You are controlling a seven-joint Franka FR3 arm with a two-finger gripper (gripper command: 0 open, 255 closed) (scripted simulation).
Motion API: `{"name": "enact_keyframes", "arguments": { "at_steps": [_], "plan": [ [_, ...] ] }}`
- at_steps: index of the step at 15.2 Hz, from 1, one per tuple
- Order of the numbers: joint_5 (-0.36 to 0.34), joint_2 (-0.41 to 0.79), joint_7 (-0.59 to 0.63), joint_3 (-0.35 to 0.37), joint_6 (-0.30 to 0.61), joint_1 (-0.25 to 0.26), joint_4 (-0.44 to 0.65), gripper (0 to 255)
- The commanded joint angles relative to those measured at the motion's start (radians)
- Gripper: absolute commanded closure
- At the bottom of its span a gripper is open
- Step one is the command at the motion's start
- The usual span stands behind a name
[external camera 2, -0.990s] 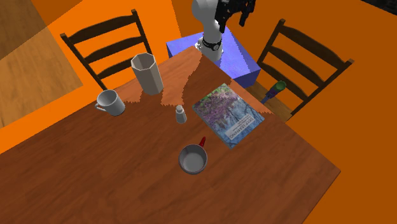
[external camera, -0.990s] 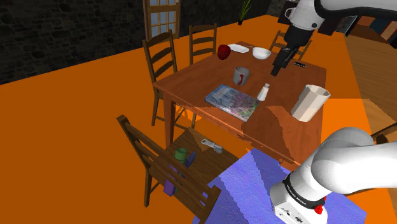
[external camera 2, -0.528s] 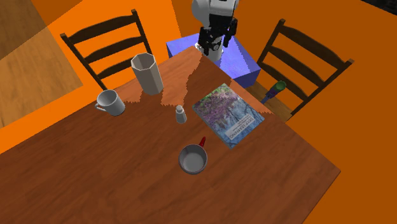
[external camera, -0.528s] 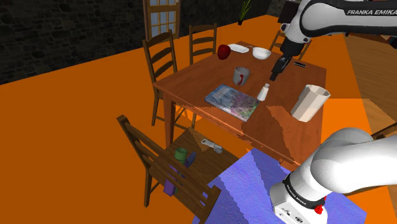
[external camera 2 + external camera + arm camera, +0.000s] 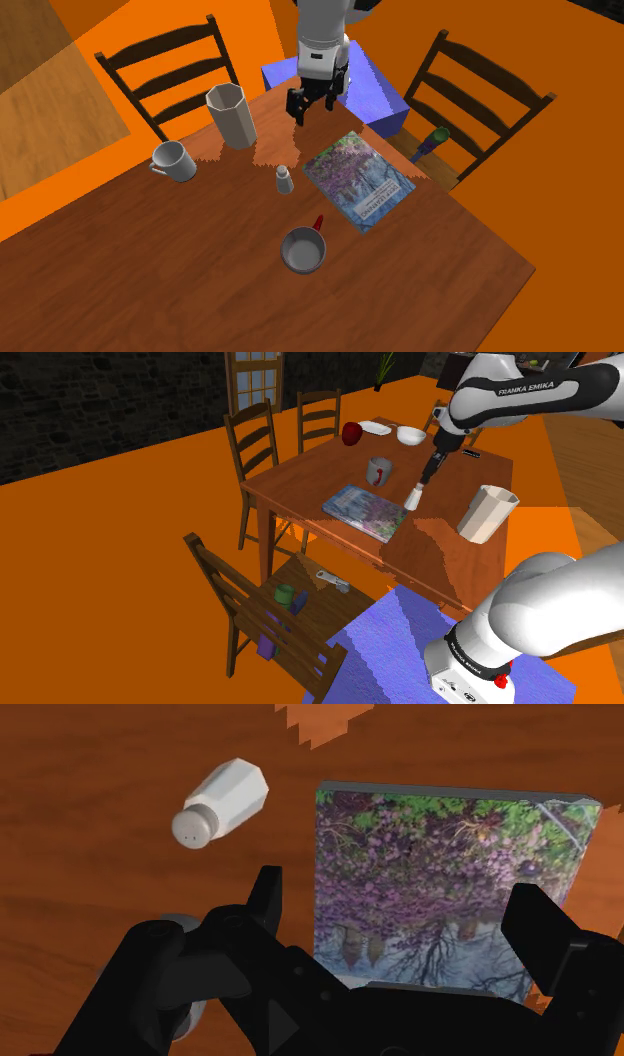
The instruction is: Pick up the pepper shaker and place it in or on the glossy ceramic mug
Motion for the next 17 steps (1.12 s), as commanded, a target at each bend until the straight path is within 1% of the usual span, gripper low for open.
{"name": "enact_keyframes", "arguments": {
  "at_steps": [1,3,5,7,9,10,11,17],
  "plan": [
    [0.012,0.061,-0.051,-0.04,0.046,0.01,0.022,0],
    [0.039,0.136,-0.111,-0.087,0.096,0.023,0.051,0],
    [0.082,0.217,-0.179,-0.132,0.143,0.036,0.085,0],
    [0.142,0.305,-0.257,-0.172,0.186,0.046,0.125,0],
    [0.219,0.4,-0.344,-0.203,0.221,0.049,0.17,0],
    [0.264,0.45,-0.391,-0.213,0.235,0.046,0.196,0],
    [0.293,0.481,-0.42,-0.215,0.243,0.039,0.213,0],
    [0.36,0.55,-0.466,-0.206,0.314,0.024,0.192,0]
  ]
}}
